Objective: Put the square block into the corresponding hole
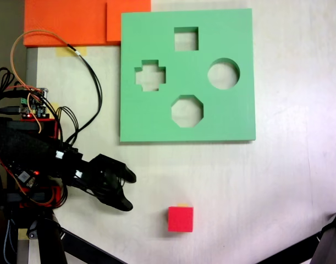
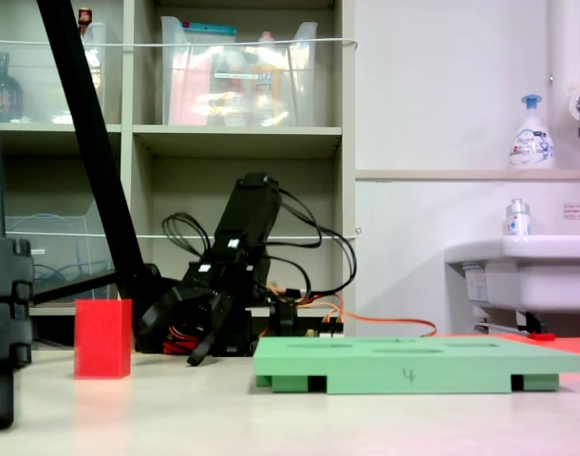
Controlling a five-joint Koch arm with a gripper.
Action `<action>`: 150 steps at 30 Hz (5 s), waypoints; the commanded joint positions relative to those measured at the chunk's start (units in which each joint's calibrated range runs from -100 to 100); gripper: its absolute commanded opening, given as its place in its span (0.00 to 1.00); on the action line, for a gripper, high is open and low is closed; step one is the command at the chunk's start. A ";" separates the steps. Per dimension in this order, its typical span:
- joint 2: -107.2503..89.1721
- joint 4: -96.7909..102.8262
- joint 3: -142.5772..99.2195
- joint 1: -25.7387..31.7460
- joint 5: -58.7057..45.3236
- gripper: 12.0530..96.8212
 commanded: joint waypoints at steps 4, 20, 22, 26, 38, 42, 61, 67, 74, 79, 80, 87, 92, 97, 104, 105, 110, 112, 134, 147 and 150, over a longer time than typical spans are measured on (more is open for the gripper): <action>-0.41 -44.68 15.97 -0.39 9.38 0.40; -0.41 -91.28 72.00 2.54 11.77 0.37; 6.71 -96.96 80.77 2.54 11.48 0.45; 19.70 -99.76 89.35 2.59 10.94 0.61; 57.69 -98.21 105.90 1.42 10.01 0.82; 65.79 -94.56 107.59 1.42 9.96 0.82; 100.15 -90.61 123.35 0.83 8.99 0.82; 104.20 -89.45 123.35 0.73 8.94 0.81; 104.76 -91.38 122.75 0.39 8.99 0.46; 106.15 -93.69 121.25 0.00 9.13 0.35; 106.71 -94.27 120.75 0.00 9.18 0.32; 107.97 -98.02 119.36 -0.24 9.57 0.15; 107.97 -99.27 119.36 -0.44 9.87 0.15; 107.13 -101.58 119.36 -0.78 9.96 0.15; 93.72 -105.63 119.36 -0.98 10.01 0.15; 91.07 -105.63 119.36 -0.88 10.06 0.15; 77.38 -105.63 119.46 0.88 11.82 0.15; 71.94 -105.63 119.46 2.49 13.43 0.15; 89.67 -105.63 146.68 31.79 42.44 0.16; 119.84 -105.63 169.41 36.63 46.35 0.16; 121.38 -105.63 169.41 37.02 46.35 0.16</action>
